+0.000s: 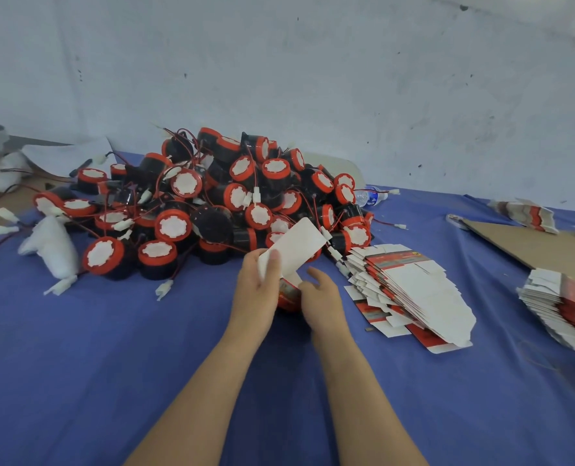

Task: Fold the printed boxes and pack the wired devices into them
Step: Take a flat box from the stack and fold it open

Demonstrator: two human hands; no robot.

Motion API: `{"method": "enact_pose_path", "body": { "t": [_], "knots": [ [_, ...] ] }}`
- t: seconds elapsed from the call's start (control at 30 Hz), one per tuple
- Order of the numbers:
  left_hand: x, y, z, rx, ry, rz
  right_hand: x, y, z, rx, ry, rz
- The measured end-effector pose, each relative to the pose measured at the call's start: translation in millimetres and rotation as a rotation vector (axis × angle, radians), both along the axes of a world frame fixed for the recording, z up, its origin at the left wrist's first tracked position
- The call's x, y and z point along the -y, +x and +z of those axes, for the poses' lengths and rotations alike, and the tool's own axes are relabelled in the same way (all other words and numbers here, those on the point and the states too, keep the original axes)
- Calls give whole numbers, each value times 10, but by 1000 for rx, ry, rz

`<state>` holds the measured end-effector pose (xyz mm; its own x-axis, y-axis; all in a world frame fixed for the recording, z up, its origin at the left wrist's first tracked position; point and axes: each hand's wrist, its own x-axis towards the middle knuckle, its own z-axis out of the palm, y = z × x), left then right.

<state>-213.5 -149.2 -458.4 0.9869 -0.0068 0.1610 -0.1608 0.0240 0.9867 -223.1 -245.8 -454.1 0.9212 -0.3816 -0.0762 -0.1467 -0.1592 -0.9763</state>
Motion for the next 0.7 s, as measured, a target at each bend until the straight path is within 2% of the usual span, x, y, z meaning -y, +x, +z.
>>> {"method": "enact_pose_path", "body": {
  "t": [0.1,0.2,0.3,0.37,0.4,0.47,0.53,0.6,0.7],
  "knots": [
    [-61,-9,49,53,30,-34,3,-2,16,65,171,50],
    [-180,18,124,28,-123,-40,0,11,93,125,322,91],
    [-239,18,202,50,-177,58,-131,46,152,141,434,139],
    [-345,51,308,69,-297,172,-312,110,193,217,502,128],
    [-443,69,385,92,-376,243,-420,153,213,239,455,116],
    [-702,107,564,180,-446,386,-683,230,234,263,125,134],
    [-961,126,717,259,-451,509,-1016,318,207,315,-212,247],
    [-1158,144,801,280,-556,566,-1354,431,126,326,-469,414],
    [-1331,167,825,223,-642,584,-1689,589,45,156,-807,567]
  ]
}}
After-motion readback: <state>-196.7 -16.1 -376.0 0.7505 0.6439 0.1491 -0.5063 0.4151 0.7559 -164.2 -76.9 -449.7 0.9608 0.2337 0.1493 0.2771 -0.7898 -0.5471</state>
